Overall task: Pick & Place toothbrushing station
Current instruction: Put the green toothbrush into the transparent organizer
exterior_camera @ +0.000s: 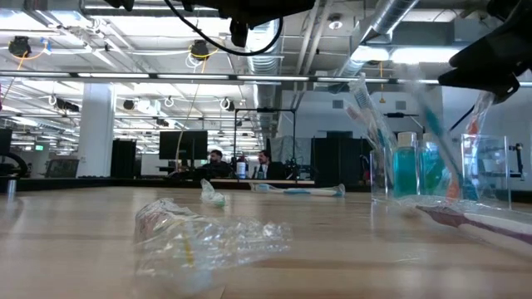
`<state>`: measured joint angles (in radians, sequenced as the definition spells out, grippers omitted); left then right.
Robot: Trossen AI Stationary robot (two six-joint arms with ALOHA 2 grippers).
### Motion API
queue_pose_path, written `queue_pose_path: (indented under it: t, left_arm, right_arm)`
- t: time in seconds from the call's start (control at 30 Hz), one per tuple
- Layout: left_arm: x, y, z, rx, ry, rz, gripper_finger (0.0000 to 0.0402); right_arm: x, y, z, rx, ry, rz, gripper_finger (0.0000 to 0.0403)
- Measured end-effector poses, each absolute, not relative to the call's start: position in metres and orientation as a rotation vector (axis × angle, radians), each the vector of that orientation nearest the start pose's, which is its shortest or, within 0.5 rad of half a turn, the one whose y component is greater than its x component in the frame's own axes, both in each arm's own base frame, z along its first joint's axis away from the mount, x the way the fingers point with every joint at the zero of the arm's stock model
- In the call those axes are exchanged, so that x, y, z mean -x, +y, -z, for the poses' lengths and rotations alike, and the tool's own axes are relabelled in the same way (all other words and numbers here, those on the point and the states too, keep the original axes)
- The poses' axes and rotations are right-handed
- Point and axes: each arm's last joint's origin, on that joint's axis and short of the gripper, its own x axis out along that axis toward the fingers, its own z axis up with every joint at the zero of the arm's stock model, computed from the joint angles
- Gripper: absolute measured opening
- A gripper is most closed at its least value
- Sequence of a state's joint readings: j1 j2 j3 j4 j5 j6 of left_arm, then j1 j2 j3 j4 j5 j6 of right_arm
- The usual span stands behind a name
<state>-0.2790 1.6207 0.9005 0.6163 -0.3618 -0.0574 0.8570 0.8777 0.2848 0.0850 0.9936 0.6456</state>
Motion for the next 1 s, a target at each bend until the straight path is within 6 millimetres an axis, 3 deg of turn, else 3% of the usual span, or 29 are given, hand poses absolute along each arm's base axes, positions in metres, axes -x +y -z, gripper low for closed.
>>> queue_pose_path:
  t: [0.27,0.5,0.77,1.0]
  left_arm:
    - [-0.340,-0.087,-0.241,0.024,0.098,-0.086,0.0034]
    - [-0.342,-0.078,-0.238,-0.009,0.128,-0.112,0.0034]
    - [-0.343,-0.056,-0.223,0.032,0.278,-0.185,0.0034]
    - [-0.330,-0.053,-0.214,0.163,0.459,-0.233,0.0034]
  right_arm:
    - [-0.121,0.102,-0.188,-0.234,0.216,0.207,0.0168]
    - [-0.123,0.104,-0.223,-0.174,0.153,0.173,0.0168]
    - [-0.127,0.109,-0.263,-0.076,0.100,0.152,0.0145]
    - [-0.127,0.109,-0.272,-0.017,0.089,0.146,0.0128]
